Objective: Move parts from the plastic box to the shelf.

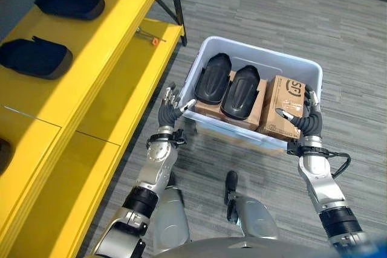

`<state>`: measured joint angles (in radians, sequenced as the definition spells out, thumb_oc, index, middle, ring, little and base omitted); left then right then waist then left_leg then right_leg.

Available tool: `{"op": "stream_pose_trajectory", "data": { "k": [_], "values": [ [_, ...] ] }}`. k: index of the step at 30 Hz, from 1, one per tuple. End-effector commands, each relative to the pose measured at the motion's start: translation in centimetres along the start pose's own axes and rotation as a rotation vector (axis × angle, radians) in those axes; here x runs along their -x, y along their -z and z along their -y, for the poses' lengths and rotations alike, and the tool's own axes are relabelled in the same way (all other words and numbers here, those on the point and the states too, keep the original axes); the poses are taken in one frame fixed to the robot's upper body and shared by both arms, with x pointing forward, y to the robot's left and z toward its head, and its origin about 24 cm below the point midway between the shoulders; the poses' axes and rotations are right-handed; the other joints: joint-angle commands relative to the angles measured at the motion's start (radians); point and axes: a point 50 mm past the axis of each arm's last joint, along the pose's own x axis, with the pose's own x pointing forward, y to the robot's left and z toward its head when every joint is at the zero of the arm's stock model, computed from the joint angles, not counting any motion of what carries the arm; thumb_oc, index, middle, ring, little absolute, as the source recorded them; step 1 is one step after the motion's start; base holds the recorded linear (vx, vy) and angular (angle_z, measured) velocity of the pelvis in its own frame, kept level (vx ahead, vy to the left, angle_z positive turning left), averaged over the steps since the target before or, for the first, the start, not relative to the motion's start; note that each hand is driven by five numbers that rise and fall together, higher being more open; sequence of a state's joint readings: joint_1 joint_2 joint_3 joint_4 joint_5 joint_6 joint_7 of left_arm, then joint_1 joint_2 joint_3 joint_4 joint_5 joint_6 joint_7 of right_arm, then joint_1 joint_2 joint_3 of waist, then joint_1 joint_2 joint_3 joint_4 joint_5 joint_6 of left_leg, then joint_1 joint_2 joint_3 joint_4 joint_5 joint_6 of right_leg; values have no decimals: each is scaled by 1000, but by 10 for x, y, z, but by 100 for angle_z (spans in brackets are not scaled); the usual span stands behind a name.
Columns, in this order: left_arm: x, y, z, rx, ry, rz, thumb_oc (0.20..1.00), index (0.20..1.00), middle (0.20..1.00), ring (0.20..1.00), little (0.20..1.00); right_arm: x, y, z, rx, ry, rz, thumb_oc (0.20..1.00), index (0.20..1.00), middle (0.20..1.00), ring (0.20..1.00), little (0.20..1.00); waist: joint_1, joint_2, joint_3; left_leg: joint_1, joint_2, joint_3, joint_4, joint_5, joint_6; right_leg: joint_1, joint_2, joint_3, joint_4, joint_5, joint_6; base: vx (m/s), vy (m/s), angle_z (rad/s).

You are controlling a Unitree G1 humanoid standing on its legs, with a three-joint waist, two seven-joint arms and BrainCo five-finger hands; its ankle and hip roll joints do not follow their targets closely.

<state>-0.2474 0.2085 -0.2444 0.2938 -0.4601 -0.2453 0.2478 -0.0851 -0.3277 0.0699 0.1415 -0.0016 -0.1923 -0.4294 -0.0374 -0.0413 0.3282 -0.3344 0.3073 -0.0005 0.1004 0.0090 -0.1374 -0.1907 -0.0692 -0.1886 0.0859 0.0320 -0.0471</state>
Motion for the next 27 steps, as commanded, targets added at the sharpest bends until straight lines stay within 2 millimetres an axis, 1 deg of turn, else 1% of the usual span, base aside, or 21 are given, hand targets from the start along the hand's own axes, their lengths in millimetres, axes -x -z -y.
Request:
{"op": "stream_pose_trajectory", "data": {
  "k": [1,2,3,4,5,6,7,8,12,15,19,22,23,25,27],
  "values": [
    [1,-24,2,7,18,131,1000,1000,1000,1000,1000,-10,-27,12,-6,38,148,1000,1000,1000,1000,1000,20,49,-8,64,-61,-35,-2,140,19,68,-55,98,103,-128,137,98,285,-115],
    [2,-26,1,5,29,138,1000,1000,1000,1000,1000,-10,-28,10,-18,24,145,1000,1000,1000,1000,1000,19,57,-14,73,-81,0,1,118,22,71,-71,111,86,-108,148,128,359,-140],
    [2,-28,1,2,32,150,1000,1000,1000,1000,1000,-10,-27,9,-23,25,137,1000,1000,1000,1000,1000,20,57,-16,78,-91,10,2,112,23,74,-83,110,74,-100,153,180,469,-157],
    [1,-33,-2,-17,31,172,1000,1000,1000,1000,1000,-10,-26,6,-47,30,122,1000,1000,1000,1000,1000,23,57,-21,93,-119,43,-11,94,37,86,-118,126,33,-71,176,112,300,-80],
    [1,-33,-2,-17,31,172,1000,1000,1000,1000,1000,-10,-26,6,-48,30,122,1000,1000,1000,1000,1000,24,55,-21,94,-120,45,-12,94,38,86,-119,127,30,-69,177,108,318,-58],
    [1,-33,-4,-27,24,173,1000,1000,1000,1000,1000,-10,-26,2,-67,22,114,1000,1000,1000,1000,1000,24,55,-24,94,-134,58,-11,81,47,86,-140,128,10,-54,189,30,97,-16],
    [1,-33,-4,-27,24,173,1000,1000,1000,1000,1000,-10,-26,2,-67,22,114,1000,1000,1000,1000,1000,24,54,-24,93,-135,59,-11,80,48,86,-141,129,8,-53,190,48,154,4],
    [0,-34,-6,-38,16,174,1000,1000,1000,1000,1000,-9,-26,0,-68,13,110,1000,1000,1000,1000,1000,23,53,-27,87,-143,68,-7,74,51,82,-152,125,-4,-43,196,23,64,11],
    [-1,-35,-8,-57,9,177,1000,1000,1000,1000,1000,-8,-24,0,-65,11,103,1000,1000,1000,1000,1000,20,45,-33,80,-153,85,-4,58,60,77,-165,123,-33,-20,207,36,63,6],
    [-3,-37,-7,-60,-1,186,1000,1000,1000,1000,1000,-7,-24,2,-58,22,107,1000,1000,1000,1000,1000,16,40,-33,70,-157,90,-16,61,62,68,-170,115,-50,-7,214,15,24,-8],
    [-7,-40,-7,-71,-8,197,1000,1000,1000,1000,1000,-11,-29,5,-57,39,130,1000,1000,1000,1000,1000,11,37,-23,58,-157,90,-29,69,61,52,-168,106,-60,5,214,-6,3,-7],
    [-9,-40,-6,-75,-15,199,1000,1000,1000,1000,1000,-18,-34,4,-67,54,151,1000,1000,1000,1000,1000,14,35,-18,55,-154,93,-44,78,59,46,-165,100,-72,16,216,1,-2,-4],
    [-11,-42,-3,-67,-12,205,1000,1000,1000,1000,1000,-26,-40,1,-120,72,162,1000,1000,1000,1000,1000,17,34,-16,54,-155,94,-52,80,59,41,-164,98,-78,22,217,0,0,0],
    [-12,-42,-3,-64,-13,207,1000,1000,1000,1000,1000,-30,-44,0,-126,76,172,1000,1000,1000,1000,1000,19,33,-14,53,-155,94,-56,82,59,39,-164,97,-81,25,217,0,0,0],
    [-14,-44,-1,-56,-18,212,1000,1000,1000,1000,1000,-41,-51,-3,-156,94,187,1000,1000,1000,1000,1000,24,32,-9,48,-156,95,-67,87,57,32,-165,95,-90,33,219,0,0,0]
  ]
}}
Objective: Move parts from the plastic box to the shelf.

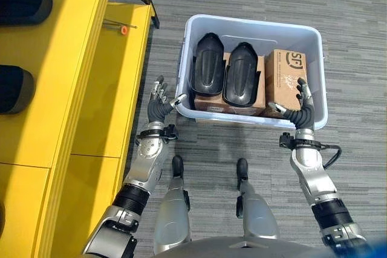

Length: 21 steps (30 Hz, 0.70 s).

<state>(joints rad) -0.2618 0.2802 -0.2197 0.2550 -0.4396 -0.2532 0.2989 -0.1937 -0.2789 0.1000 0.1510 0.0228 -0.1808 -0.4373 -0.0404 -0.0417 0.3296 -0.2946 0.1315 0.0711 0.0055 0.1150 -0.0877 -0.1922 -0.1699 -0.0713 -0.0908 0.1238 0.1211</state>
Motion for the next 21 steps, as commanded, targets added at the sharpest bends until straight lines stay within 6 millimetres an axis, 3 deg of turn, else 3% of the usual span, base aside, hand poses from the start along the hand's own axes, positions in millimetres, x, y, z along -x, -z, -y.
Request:
{"op": "stream_pose_trajectory", "data": {
  "k": [1,12,21],
  "values": [
    [-11,-24,16,24,24,137,1000,1000,1000,1000,1000,-34,-31,13,-69,103,138,1000,1000,1000,1000,1000,30,32,-5,3,19,27,20,-13,5,27,-65,-24,79,-50,51,0,0,0],
    [-13,-26,20,64,34,130,1000,1000,1000,1000,1000,-74,-43,-14,-151,22,85,1000,1000,1000,1000,1000,51,44,34,-35,20,37,9,2,-3,-16,-66,-25,61,-27,50,-7,-11,-1],
    [-14,-29,32,61,100,138,1000,1000,1000,1000,1000,-96,-45,-7,-122,60,50,1000,1000,1000,1000,1000,67,55,56,-56,25,28,23,4,-10,-28,-57,-37,64,-27,45,-2,-13,0]
  ]
}}
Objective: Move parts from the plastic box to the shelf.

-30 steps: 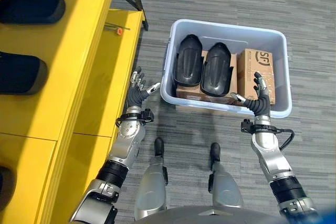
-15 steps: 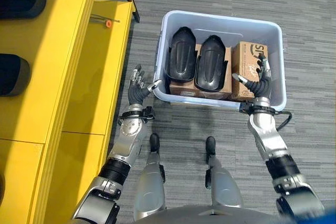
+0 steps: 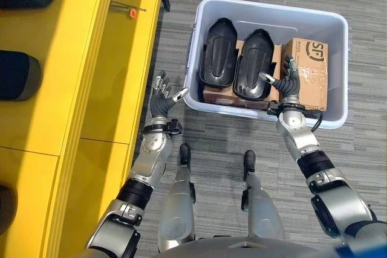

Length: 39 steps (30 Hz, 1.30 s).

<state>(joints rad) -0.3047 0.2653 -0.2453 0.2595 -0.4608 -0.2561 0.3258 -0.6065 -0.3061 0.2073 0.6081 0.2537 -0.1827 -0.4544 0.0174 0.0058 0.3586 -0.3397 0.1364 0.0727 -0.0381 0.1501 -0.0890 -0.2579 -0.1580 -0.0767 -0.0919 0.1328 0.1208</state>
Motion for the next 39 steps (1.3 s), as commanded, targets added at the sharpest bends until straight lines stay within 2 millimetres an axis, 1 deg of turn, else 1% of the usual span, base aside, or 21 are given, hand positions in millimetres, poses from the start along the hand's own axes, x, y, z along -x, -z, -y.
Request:
{"op": "stream_pose_trajectory", "data": {
  "k": [1,4,9,14,16,19,20,23,26,29,32,35,39],
  "values": [
    [-8,-23,21,24,103,118,1000,1000,1000,1000,1000,-26,-41,23,-28,74,138,1000,1000,1000,1000,1000,15,12,29,-13,21,23,66,-30,-9,36,-67,-35,66,-39,43,0,0,0],
    [-9,-23,22,24,110,119,1000,1000,1000,1000,1000,-27,-39,24,-22,78,129,1000,1000,1000,1000,1000,15,15,31,-12,20,22,63,-29,-9,36,-66,-36,67,-40,42,3,-12,5],
    [-7,-22,29,25,155,109,1000,1000,1000,1000,1000,-41,-34,33,4,124,51,1000,1000,1000,1000,1000,36,33,47,-14,21,16,49,-22,-13,31,-64,-48,64,-43,39,6,-8,3],
    [-7,-24,33,27,178,113,1000,1000,1000,1000,1000,-50,-34,40,27,147,16,1000,1000,1000,1000,1000,45,41,55,-17,20,17,46,-20,-13,25,-64,-49,64,-43,40,-2,2,2],
    [-7,-24,35,32,189,115,1000,1000,1000,1000,1000,-53,-36,39,43,140,11,1000,1000,1000,1000,1000,49,46,60,-19,17,19,44,-18,-14,21,-63,-48,63,-41,40,0,0,0],
    [-8,-25,36,34,189,115,1000,1000,1000,1000,1000,-53,-36,37,49,131,13,1000,1000,1000,1000,1000,49,48,64,-21,16,21,43,-17,-14,19,-64,-48,62,-39,40,0,0,0],
    [-9,-24,37,36,186,112,1000,1000,1000,1000,1000,-53,-37,32,51,115,17,1000,1000,1000,1000,1000,49,46,70,-26,15,20,42,-17,-13,14,-63,-48,61,-38,39,0,0,0],
    [-9,-23,39,37,188,109,1000,1000,1000,1000,1000,-53,-37,31,50,113,16,1000,1000,1000,1000,1000,49,46,73,-30,15,20,42,-16,-13,13,-63,-52,60,-39,39,0,0,0],
    [-10,-24,41,36,196,113,1000,1000,1000,1000,1000,-54,-37,33,54,122,8,1000,1000,1000,1000,1000,51,48,75,-35,13,17,43,-16,-13,12,-64,-54,60,-38,39,0,0,0],
    [-8,-27,46,44,230,122,1000,1000,1000,1000,1000,-59,-34,42,63,156,-31,1000,1000,1000,1000,1000,60,52,82,-47,8,10,45,-17,-12,9,-67,-62,58,-37,41,0,0,0],
    [-6,-28,51,43,262,126,1000,1000,1000,1000,1000,-62,-35,45,77,164,-47,1000,1000,1000,1000,1000,65,55,85,-55,7,9,47,-17,-11,4,-67,-64,58,-37,41,2,2,1],
    [-4,-26,57,41,297,111,1000,1000,1000,1000,1000,-65,-35,51,86,187,-72,1000,1000,1000,1000,1000,69,57,92,-65,4,8,51,-18,-11,-2,-69,-65,61,-38,41,8,13,9],
    [-6,-27,57,41,292,115,1000,1000,1000,1000,1000,-66,-35,54,91,199,-81,1000,1000,1000,1000,1000,70,60,99,-72,0,8,53,-19,-11,-9,-69,-65,62,-38,41,2,3,1]
  ]
}}
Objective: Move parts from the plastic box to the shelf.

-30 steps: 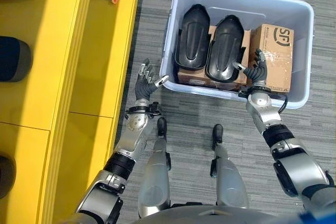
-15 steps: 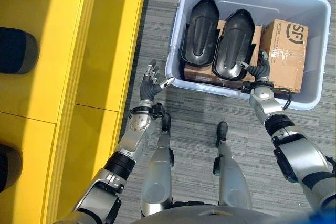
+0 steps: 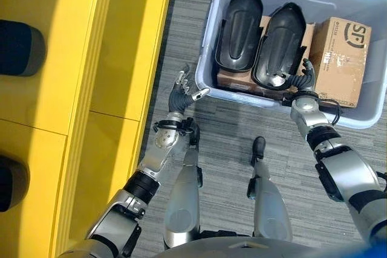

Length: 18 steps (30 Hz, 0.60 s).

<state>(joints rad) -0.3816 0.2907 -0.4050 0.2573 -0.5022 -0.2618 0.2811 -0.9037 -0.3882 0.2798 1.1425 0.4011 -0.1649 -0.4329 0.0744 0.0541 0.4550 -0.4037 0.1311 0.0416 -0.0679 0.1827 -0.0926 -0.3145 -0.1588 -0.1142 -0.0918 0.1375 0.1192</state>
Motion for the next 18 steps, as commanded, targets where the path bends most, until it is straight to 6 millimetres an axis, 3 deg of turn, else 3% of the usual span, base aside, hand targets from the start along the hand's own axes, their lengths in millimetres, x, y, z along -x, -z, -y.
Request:
{"op": "stream_pose_trajectory", "data": {
  "k": [1,18],
  "values": [
    [-8,-24,16,34,74,120,1000,1000,1000,1000,1000,-17,-45,24,-39,73,112,1000,1000,1000,1000,1000,14,15,7,-15,4,39,86,-53,-7,44,-70,-30,64,-44,43,0,0,0],
    [-9,-26,20,54,85,124,1000,1000,1000,1000,1000,-23,-51,31,-23,110,85,1000,1000,1000,1000,1000,28,29,26,-51,-11,33,102,-66,-1,32,-76,-40,61,-47,46,2,0,0]
  ]
}}
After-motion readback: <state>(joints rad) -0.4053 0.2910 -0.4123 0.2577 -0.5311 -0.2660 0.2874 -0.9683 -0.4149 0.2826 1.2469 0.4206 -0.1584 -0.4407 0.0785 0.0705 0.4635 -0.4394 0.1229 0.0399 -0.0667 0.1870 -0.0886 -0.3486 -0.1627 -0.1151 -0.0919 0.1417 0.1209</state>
